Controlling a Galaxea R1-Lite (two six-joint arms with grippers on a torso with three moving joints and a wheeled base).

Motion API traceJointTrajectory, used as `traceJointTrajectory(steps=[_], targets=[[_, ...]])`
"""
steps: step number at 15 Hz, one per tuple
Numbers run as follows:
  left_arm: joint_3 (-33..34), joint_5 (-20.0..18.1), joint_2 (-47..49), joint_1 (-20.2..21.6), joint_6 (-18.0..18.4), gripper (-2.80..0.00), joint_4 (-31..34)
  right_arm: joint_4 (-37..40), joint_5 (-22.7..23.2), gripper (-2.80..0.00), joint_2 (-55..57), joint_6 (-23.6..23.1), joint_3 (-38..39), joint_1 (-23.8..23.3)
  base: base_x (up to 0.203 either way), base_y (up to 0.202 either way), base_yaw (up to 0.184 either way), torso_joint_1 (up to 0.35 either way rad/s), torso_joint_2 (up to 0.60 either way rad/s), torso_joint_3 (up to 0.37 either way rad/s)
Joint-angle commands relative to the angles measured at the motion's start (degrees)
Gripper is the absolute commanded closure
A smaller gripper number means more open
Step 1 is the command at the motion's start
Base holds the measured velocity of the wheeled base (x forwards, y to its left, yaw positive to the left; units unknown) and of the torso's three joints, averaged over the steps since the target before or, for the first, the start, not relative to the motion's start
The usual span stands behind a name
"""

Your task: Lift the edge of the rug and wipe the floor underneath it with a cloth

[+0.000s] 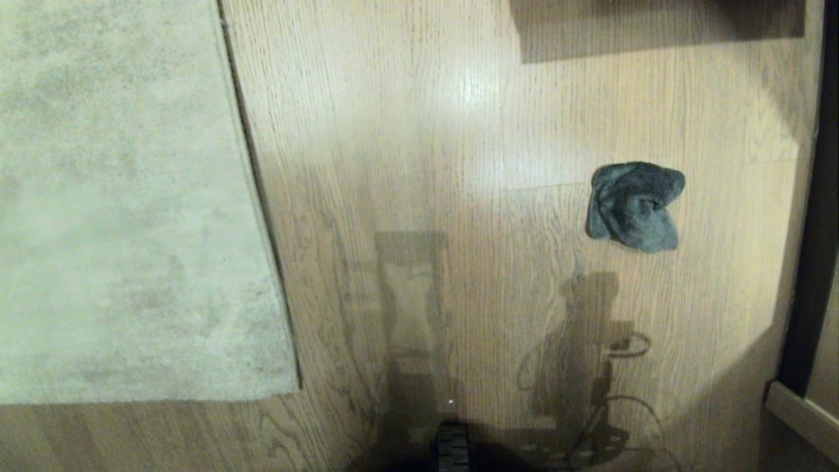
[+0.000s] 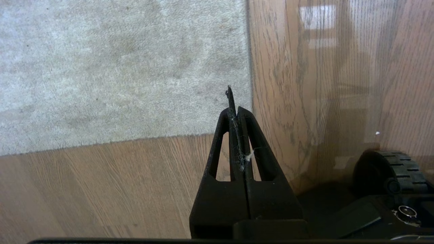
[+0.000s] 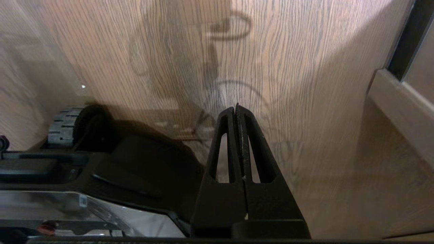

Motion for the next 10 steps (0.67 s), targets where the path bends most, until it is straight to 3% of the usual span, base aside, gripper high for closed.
traceJointTrajectory(steps=[1,10], targets=[[0.0,0.0,0.0,0.0,0.0,0.00,0.0,0.1,-0.1,0.00,0.1,0.1,0.0,0.0,0.000,0.000,0.000,0.000,0.00,0.000],[0.0,0.0,0.0,0.0,0.0,0.00,0.0,0.0,-0.1,0.00,0.1,0.6,0.0,0.0,0.000,0.000,0.000,0.000,0.00,0.000]])
